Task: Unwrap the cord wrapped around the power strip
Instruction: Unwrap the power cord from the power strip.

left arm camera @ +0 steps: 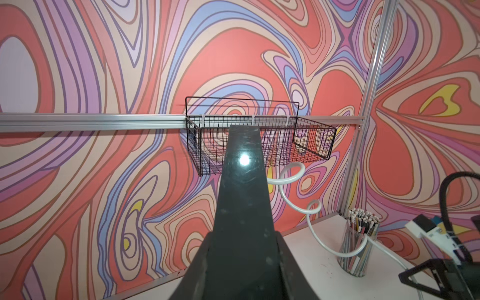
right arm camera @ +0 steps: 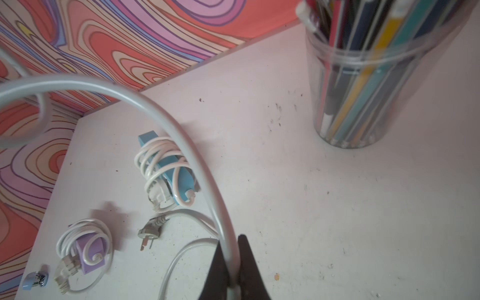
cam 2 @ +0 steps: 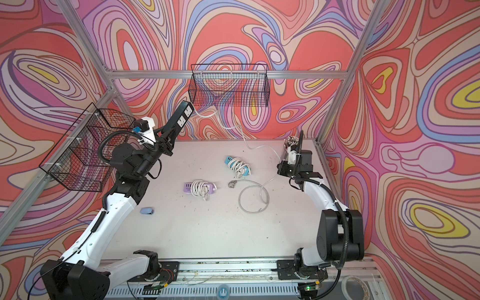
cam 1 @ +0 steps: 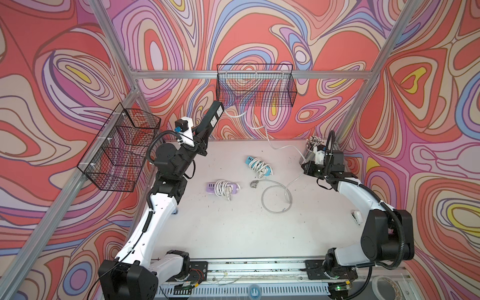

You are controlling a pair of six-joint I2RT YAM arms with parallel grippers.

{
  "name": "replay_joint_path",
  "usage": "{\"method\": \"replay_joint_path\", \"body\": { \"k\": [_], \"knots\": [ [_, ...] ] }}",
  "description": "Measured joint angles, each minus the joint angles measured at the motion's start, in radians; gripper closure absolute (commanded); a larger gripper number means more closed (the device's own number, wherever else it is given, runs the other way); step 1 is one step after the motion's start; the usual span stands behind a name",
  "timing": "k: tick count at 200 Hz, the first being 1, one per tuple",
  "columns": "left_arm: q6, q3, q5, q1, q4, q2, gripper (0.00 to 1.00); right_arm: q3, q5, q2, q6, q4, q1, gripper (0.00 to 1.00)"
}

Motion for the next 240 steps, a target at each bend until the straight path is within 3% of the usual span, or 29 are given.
{"method": "replay_joint_path", "body": {
  "k": [61, 142, 162, 174, 210, 240],
  "knots": [
    [-0.055, -0.027, -0.036, 0.139, 0.022, -0.077, 1.0, -0.028, 0.168, 0.043, 0.014, -0.02, 0.005, 1.0],
    [-0.054, -0.028, -0.07, 0.155, 0.023, -0.101, 1.0, -0.028, 0.197, 0.103, 0.031, -0.023, -0.017, 1.0],
    [-0.079, -0.021, -0.03, 0.159, 0.024, -0.066, 1.0, -0.028, 0.152, 0.099, 0.031, -0.011, -0.019, 0.58],
    [-0.108, 0.003, 0.019, 0.162, 0.026, -0.021, 1.0, -0.037, 0.103, 0.081, 0.025, 0.009, -0.021, 0.41],
    [-0.204, 0.057, 0.172, 0.16, 0.04, 0.111, 1.0, -0.044, -0.044, -0.047, 0.01, 0.059, -0.021, 0.14],
    [-0.236, 0.11, 0.282, 0.135, 0.02, 0.175, 1.0, -0.034, -0.141, -0.163, 0.003, 0.097, -0.021, 0.05]
  ]
}}
